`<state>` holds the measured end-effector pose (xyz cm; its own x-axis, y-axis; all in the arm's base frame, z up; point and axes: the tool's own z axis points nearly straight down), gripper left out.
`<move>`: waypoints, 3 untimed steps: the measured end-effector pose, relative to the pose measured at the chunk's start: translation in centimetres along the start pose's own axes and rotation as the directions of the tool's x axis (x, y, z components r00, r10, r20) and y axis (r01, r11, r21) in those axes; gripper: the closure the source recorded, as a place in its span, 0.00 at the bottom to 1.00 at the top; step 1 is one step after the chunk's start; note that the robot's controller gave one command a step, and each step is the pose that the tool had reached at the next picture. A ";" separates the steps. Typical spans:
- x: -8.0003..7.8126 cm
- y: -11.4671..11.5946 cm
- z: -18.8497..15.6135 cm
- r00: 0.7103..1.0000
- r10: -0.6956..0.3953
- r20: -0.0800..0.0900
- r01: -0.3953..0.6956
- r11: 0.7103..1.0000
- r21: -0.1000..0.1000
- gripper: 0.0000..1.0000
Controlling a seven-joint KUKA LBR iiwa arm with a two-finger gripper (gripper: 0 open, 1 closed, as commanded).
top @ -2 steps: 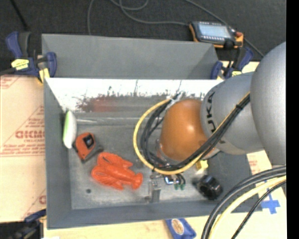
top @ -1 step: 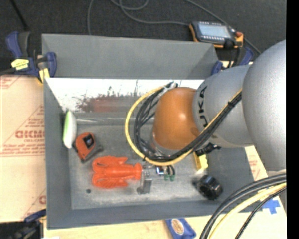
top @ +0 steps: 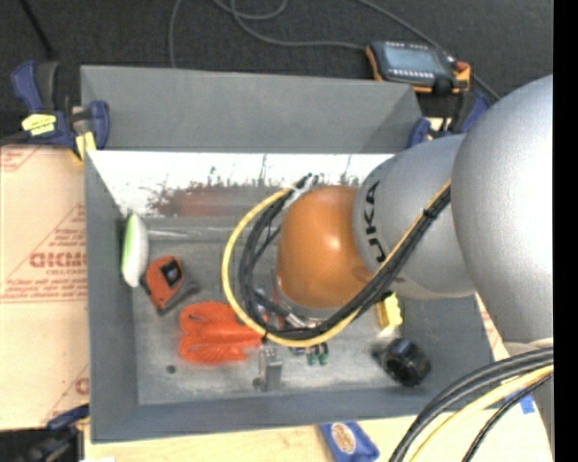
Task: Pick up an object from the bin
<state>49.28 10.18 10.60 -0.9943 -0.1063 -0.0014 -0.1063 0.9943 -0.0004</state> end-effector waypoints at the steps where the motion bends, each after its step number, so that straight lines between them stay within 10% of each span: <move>1: -0.7 -0.3 2.1 0.991 0.131 -0.002 -0.131 0.991 -0.001 0.00; 2: -0.4 0.5 3.2 0.982 0.187 0.004 -0.187 0.982 0.001 1.00; 3: -0.4 0.5 3.2 0.982 0.187 0.004 -0.187 0.982 0.001 1.00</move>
Offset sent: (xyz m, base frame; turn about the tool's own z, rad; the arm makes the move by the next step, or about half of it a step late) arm 0.0001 0.0078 -0.0360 0.1857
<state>49.63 10.72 7.38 -0.9967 0.0813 -0.0057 0.0813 0.9967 -0.0013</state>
